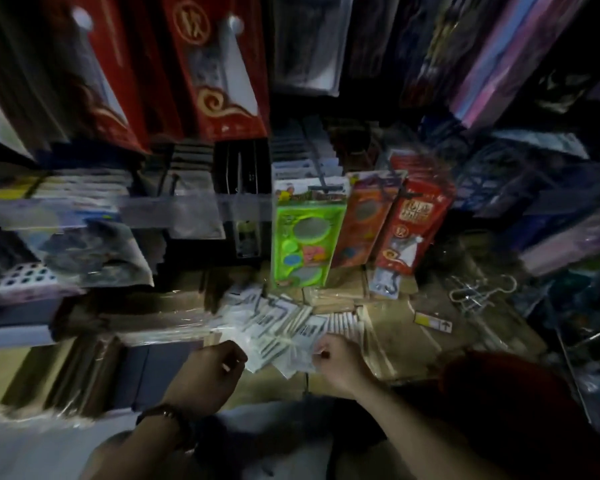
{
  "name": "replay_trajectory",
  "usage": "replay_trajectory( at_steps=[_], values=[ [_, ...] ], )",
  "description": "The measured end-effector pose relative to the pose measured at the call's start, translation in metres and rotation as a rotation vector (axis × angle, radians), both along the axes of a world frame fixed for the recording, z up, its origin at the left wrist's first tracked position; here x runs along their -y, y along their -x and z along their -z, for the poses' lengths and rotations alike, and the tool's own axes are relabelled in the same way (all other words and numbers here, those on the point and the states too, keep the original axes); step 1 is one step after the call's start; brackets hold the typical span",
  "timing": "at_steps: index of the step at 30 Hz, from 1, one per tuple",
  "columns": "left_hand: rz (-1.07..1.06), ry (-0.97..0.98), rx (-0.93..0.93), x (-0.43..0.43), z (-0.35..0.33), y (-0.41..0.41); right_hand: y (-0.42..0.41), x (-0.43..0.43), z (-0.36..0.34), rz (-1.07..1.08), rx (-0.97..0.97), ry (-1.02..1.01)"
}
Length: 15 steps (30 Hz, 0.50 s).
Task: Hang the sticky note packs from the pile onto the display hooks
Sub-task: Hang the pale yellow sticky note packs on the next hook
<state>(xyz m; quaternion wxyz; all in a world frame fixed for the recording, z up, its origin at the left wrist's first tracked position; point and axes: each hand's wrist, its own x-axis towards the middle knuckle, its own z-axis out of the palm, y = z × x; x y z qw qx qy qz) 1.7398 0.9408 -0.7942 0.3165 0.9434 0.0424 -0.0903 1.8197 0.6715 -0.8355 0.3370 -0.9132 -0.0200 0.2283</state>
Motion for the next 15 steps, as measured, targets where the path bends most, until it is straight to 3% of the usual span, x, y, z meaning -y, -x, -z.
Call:
replay_trajectory(
  at_steps=[4,11,15],
  values=[
    [-0.068,0.028,-0.065,-0.003,0.039,-0.009,-0.022,-0.030,0.038,-0.108,-0.042,0.138],
    [-0.115,0.076,-0.106,-0.005,0.060,-0.018,-0.062,-0.089,0.073,-0.297,0.243,0.391],
    [-0.105,0.060,-0.150,-0.010,0.065,-0.019,-0.071,-0.104,0.102,-0.338,0.209,0.428]
  ],
)
